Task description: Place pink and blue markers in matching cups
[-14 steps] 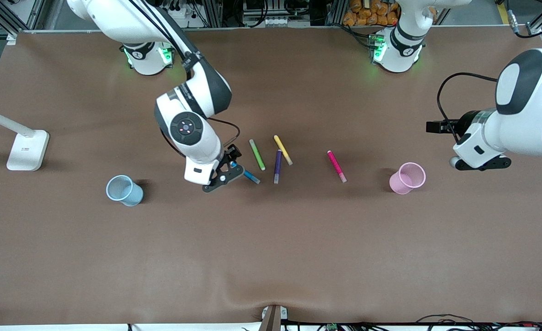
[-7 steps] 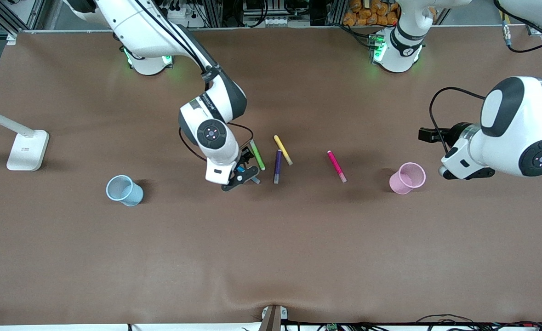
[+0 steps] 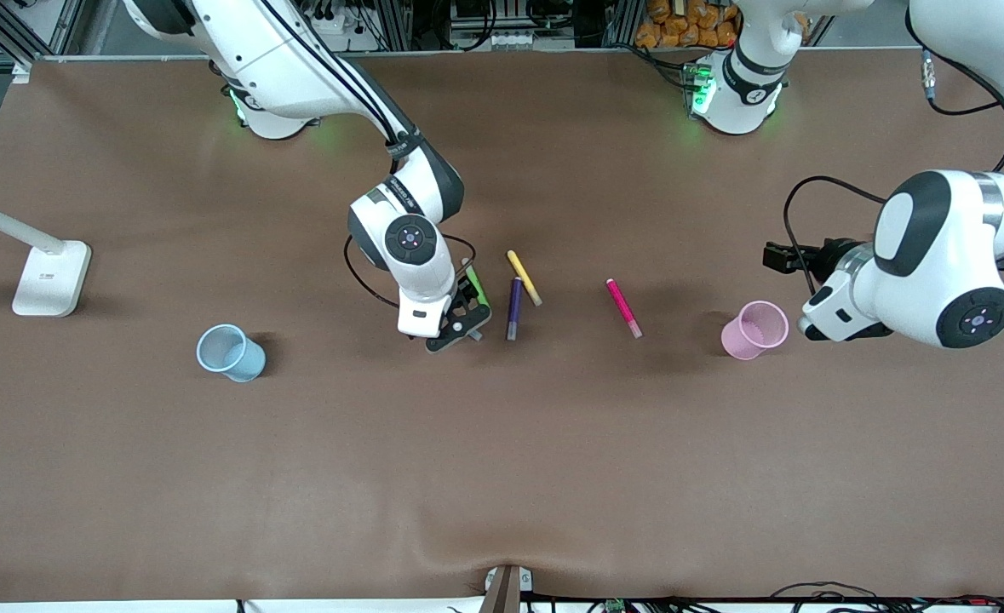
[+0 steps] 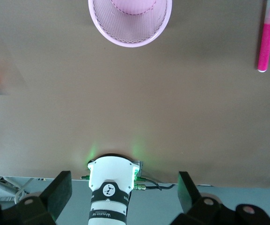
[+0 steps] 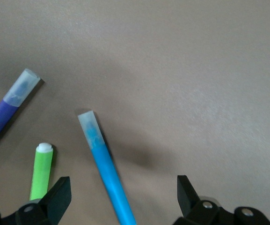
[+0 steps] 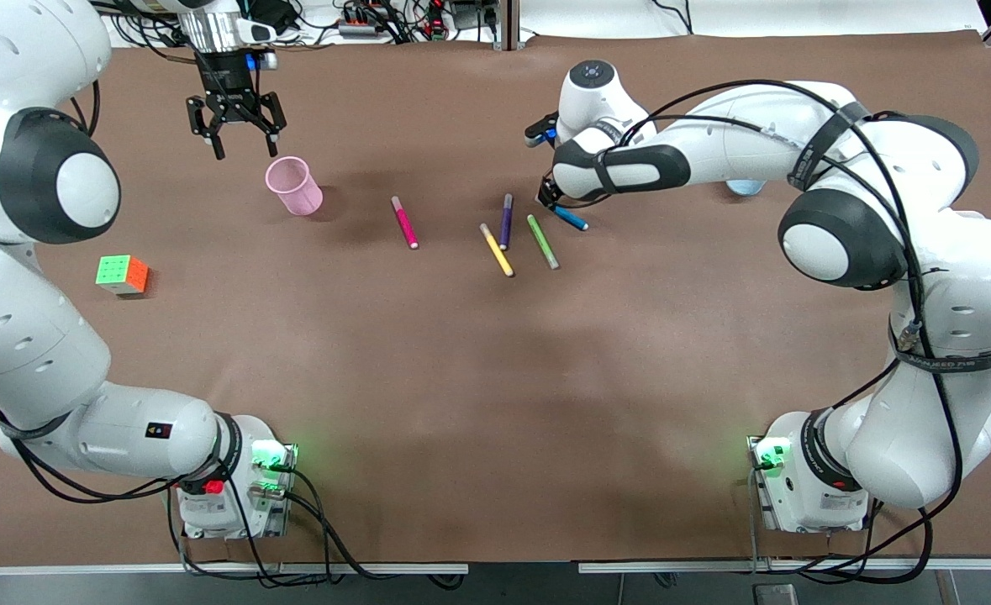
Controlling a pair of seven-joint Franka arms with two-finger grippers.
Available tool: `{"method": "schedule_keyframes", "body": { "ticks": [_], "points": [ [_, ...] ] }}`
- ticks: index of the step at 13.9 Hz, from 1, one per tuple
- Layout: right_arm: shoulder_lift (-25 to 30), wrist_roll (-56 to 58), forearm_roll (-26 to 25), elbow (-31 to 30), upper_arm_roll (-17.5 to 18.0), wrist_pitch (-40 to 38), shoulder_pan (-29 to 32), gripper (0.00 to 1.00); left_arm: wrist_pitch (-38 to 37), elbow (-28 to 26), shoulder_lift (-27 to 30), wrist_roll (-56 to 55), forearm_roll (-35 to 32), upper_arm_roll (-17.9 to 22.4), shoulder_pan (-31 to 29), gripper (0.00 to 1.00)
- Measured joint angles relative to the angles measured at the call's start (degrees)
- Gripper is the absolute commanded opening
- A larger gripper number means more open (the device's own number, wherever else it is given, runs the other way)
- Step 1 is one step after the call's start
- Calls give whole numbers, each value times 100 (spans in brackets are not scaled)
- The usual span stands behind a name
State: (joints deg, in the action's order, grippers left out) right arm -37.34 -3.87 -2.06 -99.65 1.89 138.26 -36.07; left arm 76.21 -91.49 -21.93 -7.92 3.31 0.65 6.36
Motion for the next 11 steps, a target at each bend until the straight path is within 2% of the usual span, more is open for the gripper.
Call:
{"method": "schedule_keyframes", "body": {
  "ticks": [6,7,8,11],
  "points": [
    [-258,0,-137,-18,-8,424,-134,100,3,10,-187,-173,595,-9,45,100],
    [-284,-1,-144,-42,-11,516,-151,94,4,15,-223,-265,718,-12,56,100],
    [-307,-1,-163,-82,-12,627,-159,83,9,17,-276,-361,854,-15,64,100],
    [-316,-1,-211,-196,-22,898,-160,36,105,45,-508,-537,1073,-15,73,100]
  ]
}}
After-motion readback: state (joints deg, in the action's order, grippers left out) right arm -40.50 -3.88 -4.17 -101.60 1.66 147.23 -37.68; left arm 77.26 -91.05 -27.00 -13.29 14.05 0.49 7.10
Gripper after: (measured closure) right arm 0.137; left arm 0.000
